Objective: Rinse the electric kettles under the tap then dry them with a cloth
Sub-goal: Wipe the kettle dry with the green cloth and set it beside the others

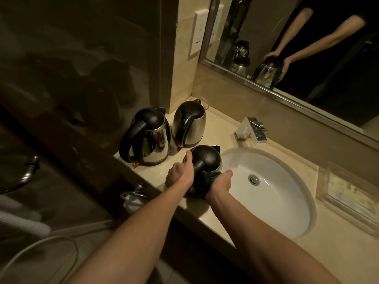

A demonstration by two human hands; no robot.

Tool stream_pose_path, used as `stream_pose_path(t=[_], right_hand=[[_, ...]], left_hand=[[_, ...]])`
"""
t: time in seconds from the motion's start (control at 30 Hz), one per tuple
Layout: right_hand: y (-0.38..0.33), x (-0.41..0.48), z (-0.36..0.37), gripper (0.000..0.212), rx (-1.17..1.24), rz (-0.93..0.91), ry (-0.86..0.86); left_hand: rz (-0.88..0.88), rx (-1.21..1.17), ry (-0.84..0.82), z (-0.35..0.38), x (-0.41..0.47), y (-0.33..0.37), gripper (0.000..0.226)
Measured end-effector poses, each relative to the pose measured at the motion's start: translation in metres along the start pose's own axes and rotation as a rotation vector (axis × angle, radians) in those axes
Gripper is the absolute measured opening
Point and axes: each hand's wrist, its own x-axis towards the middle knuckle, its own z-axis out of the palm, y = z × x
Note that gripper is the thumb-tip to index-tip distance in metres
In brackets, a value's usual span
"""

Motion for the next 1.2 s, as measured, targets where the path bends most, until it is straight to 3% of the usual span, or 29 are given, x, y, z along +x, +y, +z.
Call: stream_pose_path(t=[0.17,0.5,0.77,1.03,1.2], right_hand=[[0.007,0.007,-0.013,0.083,0.117,0.132,-0.135],[-0.019,-0.020,-0.011,0.072,0.319,0.198,-0.239],[-0.005,-0.010,0.000,0.072,0.222,0.125,-0.143],[0.000,-0.008,0.001,0.074,0.231,0.107,0.006],[-0.004,-0.006,0.006,0.072,0.236,0.076,0.037]], left_hand=[[-0.010,0.016,-0.005,0.000,0.002,-0.003,0.122],[0.014,0.041,0.007,-0.002,-0.005,0.001,0.099],[0.015,0.055,0.004,0.002,0.001,-0.002,0.102],[-0.019,0.034,-0.044,0.004,0.005,-0.005,0.119],[-0.001,0.023,-0.070,0.002,0.003,-0.004,0.107]])
